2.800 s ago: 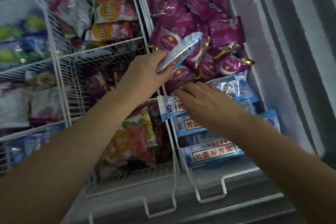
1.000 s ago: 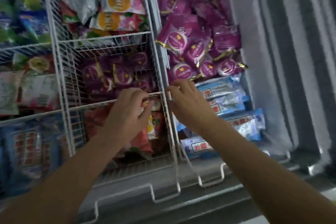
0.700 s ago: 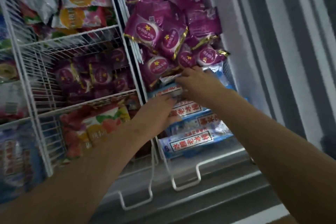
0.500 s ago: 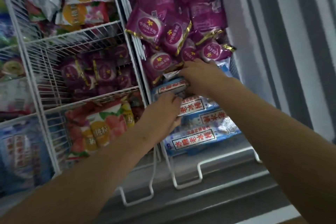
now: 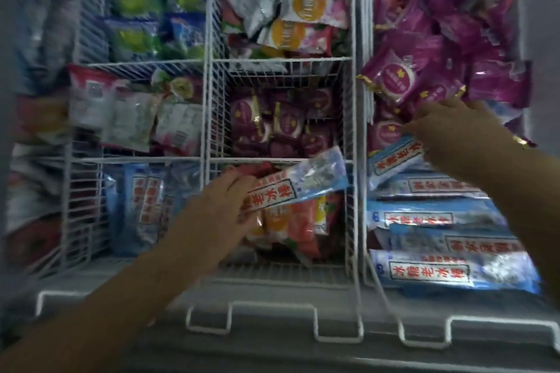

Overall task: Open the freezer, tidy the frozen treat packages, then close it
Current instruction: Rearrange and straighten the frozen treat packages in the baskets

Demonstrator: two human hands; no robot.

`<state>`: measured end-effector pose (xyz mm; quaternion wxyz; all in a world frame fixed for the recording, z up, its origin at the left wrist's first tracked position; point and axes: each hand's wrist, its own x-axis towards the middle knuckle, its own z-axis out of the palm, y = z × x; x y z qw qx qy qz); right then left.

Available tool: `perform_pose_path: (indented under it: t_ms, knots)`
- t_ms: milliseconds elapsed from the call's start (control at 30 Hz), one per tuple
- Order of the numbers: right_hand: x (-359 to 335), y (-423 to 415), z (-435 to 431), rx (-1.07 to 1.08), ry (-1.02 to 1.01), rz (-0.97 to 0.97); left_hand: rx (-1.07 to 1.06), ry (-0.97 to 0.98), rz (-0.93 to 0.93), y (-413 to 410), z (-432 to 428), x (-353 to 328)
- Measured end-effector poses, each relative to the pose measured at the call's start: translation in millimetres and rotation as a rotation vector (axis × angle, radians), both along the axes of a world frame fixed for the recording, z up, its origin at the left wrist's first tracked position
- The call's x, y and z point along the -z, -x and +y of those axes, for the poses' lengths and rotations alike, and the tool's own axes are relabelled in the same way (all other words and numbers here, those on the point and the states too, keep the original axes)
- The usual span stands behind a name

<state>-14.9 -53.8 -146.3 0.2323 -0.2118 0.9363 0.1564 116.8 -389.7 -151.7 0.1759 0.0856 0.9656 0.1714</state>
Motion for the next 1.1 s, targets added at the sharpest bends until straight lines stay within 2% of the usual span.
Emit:
perform_pose_path:
  t_ms: [33,100,133,167,200,233,267,367,467,667,800,967,1100]
  knots:
    - [-6.3,8.1,-6.5,-0.013,-0.049,-0.032,-0.133,-0.031,-0.062,-4.1,-25.2,-0.9]
    - [-23.0,28.7,-32.0,0.15,-0.004,-0.243,-0.381,-0.067,-0.181,-12.1,-70.4,-0.3]
    - [-26.1,33.0,-47.9,0.065,0.02,-0.345,-0.486,-0.064,-0.208,-16.2,-90.1,3.0]
    - [-29.7,39.6,-71.8,0.062,0.178,-0.366,-0.587,-0.065,-0.219,-21.0,-108.3,6.5]
    - [-34.5,38.3,-96.4,-0.15,0.16,-0.337,-0.683,-0.068,-0.227,-25.8,-125.4,10.5]
    - [-41.9,33.3,-121.3,-0.256,0.191,-0.301,-0.75,-0.052,-0.243,-30.0,-140.9,13.9]
    - [-38.2,22.2,-149.6,-0.274,0.269,-0.257,-0.781,-0.014,-0.261,-33.7,-155.1,17.1]
    - [-34.2,-20.2,-253.8,-0.429,0.346,-0.32,-0.766,0.131,-0.347,-40.4,-190.8,28.9]
    - [9.8,-69.6,-339.1,-0.655,0.479,-0.309,-0.702,0.216,-0.459,-43.8,-212.7,44.6]
    - [99.4,-100.7,-410.3,-0.849,0.315,-0.293,-0.58,0.334,-0.661,-40.1,-210.7,88.6]
    - [132.3,-96.2,-415.5,-0.823,0.279,-0.266,-0.667,0.354,-0.648,-41.7,-215.3,112.0]
    - [125.4,-107.3,-401.2,-0.718,0.385,-0.227,-0.773,0.39,-0.588,-42.7,-215.3,118.8]
    - [103.1,-111.1,-372.5,-0.533,0.525,-0.199,-0.859,0.364,-0.544,-38.6,-215.9,111.3]
